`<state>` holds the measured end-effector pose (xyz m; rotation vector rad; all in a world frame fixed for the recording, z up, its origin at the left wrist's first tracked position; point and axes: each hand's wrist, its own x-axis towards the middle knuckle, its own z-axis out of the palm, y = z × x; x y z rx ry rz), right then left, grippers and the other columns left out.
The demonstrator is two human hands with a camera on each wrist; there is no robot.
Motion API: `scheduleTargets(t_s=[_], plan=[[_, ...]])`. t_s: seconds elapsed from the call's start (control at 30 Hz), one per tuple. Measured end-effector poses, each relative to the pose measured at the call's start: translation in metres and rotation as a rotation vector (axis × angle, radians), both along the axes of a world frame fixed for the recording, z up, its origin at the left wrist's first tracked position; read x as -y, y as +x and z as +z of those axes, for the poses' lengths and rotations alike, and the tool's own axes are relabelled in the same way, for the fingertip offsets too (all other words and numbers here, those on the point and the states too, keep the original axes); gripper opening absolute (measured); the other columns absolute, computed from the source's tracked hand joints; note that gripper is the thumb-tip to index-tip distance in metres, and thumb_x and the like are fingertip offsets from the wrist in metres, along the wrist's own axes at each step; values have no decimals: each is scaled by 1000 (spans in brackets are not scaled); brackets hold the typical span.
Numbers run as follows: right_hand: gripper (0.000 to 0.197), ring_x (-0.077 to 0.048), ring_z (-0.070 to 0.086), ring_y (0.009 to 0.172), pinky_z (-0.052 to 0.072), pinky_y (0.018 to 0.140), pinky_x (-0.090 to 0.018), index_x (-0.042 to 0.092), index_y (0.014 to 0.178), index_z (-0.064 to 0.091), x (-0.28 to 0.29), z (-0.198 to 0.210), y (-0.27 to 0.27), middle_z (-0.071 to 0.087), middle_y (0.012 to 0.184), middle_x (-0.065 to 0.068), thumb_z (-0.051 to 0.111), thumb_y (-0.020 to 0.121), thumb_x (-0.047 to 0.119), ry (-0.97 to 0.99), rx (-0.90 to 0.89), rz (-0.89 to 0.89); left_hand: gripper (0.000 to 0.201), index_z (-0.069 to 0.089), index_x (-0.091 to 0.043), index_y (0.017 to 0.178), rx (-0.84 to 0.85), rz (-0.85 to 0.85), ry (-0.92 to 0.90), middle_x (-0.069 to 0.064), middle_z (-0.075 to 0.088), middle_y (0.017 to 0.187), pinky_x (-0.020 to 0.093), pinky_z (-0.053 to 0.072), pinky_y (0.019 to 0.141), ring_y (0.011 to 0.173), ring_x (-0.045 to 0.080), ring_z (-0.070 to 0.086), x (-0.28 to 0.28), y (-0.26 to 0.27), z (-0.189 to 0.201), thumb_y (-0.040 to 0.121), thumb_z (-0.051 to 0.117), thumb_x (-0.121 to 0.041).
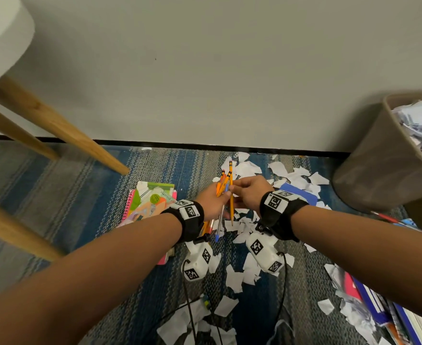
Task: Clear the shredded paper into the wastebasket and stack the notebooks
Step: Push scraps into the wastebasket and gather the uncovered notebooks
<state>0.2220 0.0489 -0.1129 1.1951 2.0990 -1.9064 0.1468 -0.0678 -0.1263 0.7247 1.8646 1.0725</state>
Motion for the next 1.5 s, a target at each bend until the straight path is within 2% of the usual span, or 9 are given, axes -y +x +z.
scheduleTargets(t_s=[0.2, 0.3, 0.4, 0.6, 0.87, 1.07, 1.2, 1.37, 1.5], plan=[[20, -23, 68, 65, 61, 68, -32, 4, 102, 75, 3, -1, -10, 70, 78, -15, 60, 90, -2, 40, 13, 101, 26, 61, -9, 112, -12, -89, -102, 25, 66, 99, 49, 55, 82, 91, 40, 65, 4, -24, -4, 101, 43, -24], [21, -18, 67, 63, 57, 63, -26, 16, 103, 73, 8, -3, -15, 73, 82, -11, 56, 93, 9, 276, 94, 307, 21, 57, -13, 85, -54, -191, -232, 7, 63, 73, 34, 54, 69, 66, 21, 62, 7, -38, 0, 101, 44, -16], [22, -20, 65, 96, 48, 82, -25, 21, 111, 70, 1, -4, -18, 70, 108, -4, 56, 94, 21, 506, 178, 511, 19, 47, -14, 80, -254, -233, -406, 7, 57, 68, 25, 46, 53, 58, 20, 57, 17, -68, 12, 99, 45, -13], [12, -17, 61, 86, 46, 77, -27, 21, 96, 67, -31, -11, -8, 67, 91, 1, 58, 94, 28, 508, 227, 569, 12, 51, -14, 104, -681, -81, -681, 12, 63, 96, 33, 44, 70, 84, 33, 59, 72, -153, 14, 95, 50, -22], [14, -18, 60, 100, 49, 92, -33, 28, 103, 66, -46, -19, 9, 66, 106, 4, 55, 95, 33, 562, 376, 726, 43, 51, -13, 129, -703, -152, -812, 13, 61, 123, 36, 47, 92, 113, 32, 57, 105, -144, -31, 87, 63, -16], [25, -23, 59, 106, 48, 95, -35, 18, 115, 64, -59, -13, 20, 65, 117, -3, 51, 98, 30, 708, 412, 853, 51, 54, -13, 127, -725, 46, -718, 12, 63, 120, 39, 50, 88, 108, 33, 59, 104, -151, -39, 81, 74, -16], [25, -21, 59, 105, 46, 93, -30, 20, 116, 63, -70, -12, 28, 65, 116, -1, 50, 98, 31, 768, 423, 877, 32, 61, -10, 119, -771, -35, -785, 16, 64, 113, 39, 49, 86, 104, 34, 60, 109, -153, -44, 88, 66, -20], [23, -20, 59, 103, 47, 93, -30, 19, 114, 64, -78, -15, 32, 65, 115, -1, 52, 97, 29, 767, 435, 896, 56, 27, -25, 146, -804, -55, -897, 19, 35, 134, 49, 40, 99, 121, 40, 41, 118, -141, -63, 95, 49, -18], [23, -20, 60, 103, 48, 94, -32, 21, 112, 64, -81, -20, 36, 65, 115, 0, 51, 96, 30, 776, 444, 901, 58, 33, -18, 143, -688, 49, -788, 20, 44, 134, 48, 43, 99, 118, 40, 49, 115, -148, -62, 92, 60, -25]])
